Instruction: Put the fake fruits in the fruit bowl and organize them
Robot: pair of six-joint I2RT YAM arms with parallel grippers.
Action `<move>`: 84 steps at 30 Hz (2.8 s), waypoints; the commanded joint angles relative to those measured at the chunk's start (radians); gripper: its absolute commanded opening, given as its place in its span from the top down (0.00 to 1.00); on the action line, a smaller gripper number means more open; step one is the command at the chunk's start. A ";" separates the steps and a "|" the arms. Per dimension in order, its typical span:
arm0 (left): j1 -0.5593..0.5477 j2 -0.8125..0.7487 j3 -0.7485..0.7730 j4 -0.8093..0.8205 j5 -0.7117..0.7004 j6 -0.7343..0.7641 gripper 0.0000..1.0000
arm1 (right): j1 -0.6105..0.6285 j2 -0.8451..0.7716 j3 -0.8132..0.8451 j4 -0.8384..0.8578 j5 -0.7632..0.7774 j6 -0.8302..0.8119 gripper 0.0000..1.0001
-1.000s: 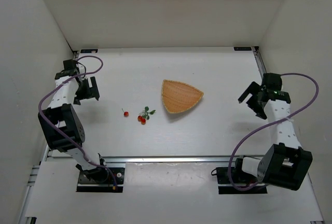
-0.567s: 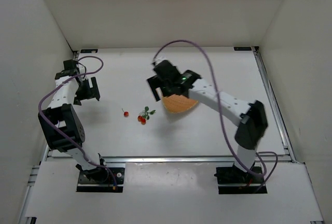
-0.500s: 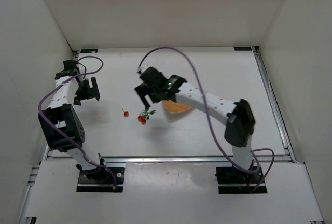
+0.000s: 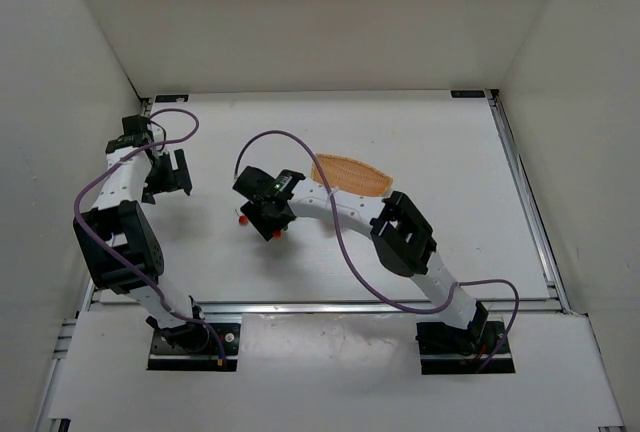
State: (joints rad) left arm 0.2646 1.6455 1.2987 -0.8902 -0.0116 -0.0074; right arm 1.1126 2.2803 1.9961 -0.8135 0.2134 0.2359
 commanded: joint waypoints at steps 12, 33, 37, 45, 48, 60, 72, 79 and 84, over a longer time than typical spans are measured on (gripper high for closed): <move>-0.002 -0.035 -0.009 -0.009 -0.025 0.003 0.00 | 0.001 0.087 0.090 -0.004 -0.042 0.045 0.45; -0.011 -0.035 -0.018 -0.009 -0.025 0.030 0.00 | 0.001 0.096 0.124 0.025 -0.020 0.046 0.34; -0.011 -0.035 -0.018 -0.009 -0.025 0.030 0.00 | -0.037 0.128 0.133 0.025 -0.066 0.124 0.38; -0.011 -0.035 -0.027 -0.009 -0.025 0.030 0.00 | -0.114 0.146 0.124 0.043 -0.123 0.290 0.50; -0.011 -0.035 -0.027 -0.009 -0.025 0.030 0.00 | -0.114 0.146 0.124 0.053 -0.109 0.290 0.50; -0.011 -0.035 -0.036 -0.009 -0.025 0.040 0.00 | -0.114 0.165 0.144 0.062 -0.028 0.290 0.52; -0.011 -0.026 -0.045 -0.009 -0.025 0.049 0.00 | -0.114 0.194 0.164 0.071 0.007 0.290 0.60; -0.011 -0.026 -0.045 -0.009 -0.025 0.058 0.00 | -0.114 0.194 0.164 0.071 -0.011 0.281 0.74; -0.024 -0.036 -0.055 -0.018 -0.025 0.078 0.00 | -0.114 0.093 0.164 0.071 -0.020 0.281 0.76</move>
State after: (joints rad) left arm 0.2562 1.6455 1.2495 -0.9104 -0.0269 0.0471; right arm 0.9981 2.4420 2.1338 -0.7483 0.1974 0.5205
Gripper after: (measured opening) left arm 0.998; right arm 0.353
